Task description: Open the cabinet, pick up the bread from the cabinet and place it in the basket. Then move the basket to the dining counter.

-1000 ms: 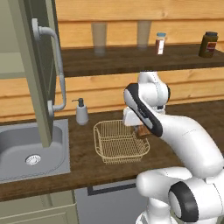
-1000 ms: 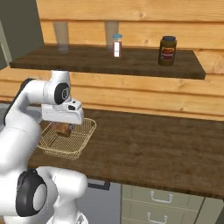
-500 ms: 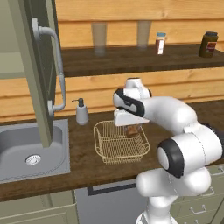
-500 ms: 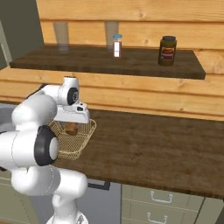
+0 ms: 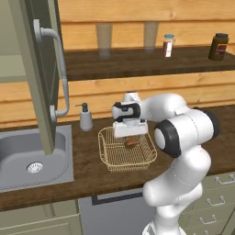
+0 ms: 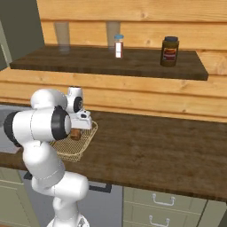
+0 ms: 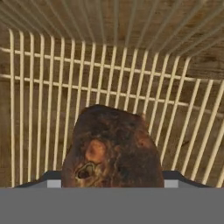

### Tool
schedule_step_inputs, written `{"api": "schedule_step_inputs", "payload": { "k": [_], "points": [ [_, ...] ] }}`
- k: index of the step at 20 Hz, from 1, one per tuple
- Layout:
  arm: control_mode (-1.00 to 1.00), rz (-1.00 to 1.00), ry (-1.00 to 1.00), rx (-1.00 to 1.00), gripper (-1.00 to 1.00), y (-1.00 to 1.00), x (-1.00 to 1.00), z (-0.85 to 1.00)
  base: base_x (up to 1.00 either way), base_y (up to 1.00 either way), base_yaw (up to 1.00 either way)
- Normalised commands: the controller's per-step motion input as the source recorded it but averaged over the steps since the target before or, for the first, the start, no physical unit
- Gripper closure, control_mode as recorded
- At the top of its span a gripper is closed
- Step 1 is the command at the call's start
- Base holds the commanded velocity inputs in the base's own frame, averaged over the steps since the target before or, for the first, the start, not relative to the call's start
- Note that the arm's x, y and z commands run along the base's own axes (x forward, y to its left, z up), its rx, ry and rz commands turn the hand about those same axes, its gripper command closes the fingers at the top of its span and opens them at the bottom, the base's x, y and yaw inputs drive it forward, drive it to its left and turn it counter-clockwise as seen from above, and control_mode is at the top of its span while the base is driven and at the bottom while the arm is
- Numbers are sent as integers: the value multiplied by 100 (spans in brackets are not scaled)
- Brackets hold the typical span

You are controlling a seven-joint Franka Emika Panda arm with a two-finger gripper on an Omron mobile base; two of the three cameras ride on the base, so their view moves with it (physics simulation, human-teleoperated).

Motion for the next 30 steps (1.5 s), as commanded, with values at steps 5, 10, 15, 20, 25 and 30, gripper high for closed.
{"api": "schedule_step_inputs", "payload": {
  "k": [5, 10, 15, 20, 25, 30],
  "points": [
    [-100, 0, 0, 0, 100, 4, 38, -60, 0, 0, 0],
    [-100, 0, 0, 0, -100, 0, 5, -25, 0, 0, 0],
    [-100, 0, 0, 0, -100, 0, 0, 0, 0, 0, 0],
    [-100, 0, -12, 0, -100, 0, -50, 16, 0, 0, 0],
    [-100, 0, -29, 0, -100, -10, -95, 44, 0, 0, 0],
    [-100, 0, -32, 1, -100, -43, -94, 40, 0, 0, 0]
  ]
}}
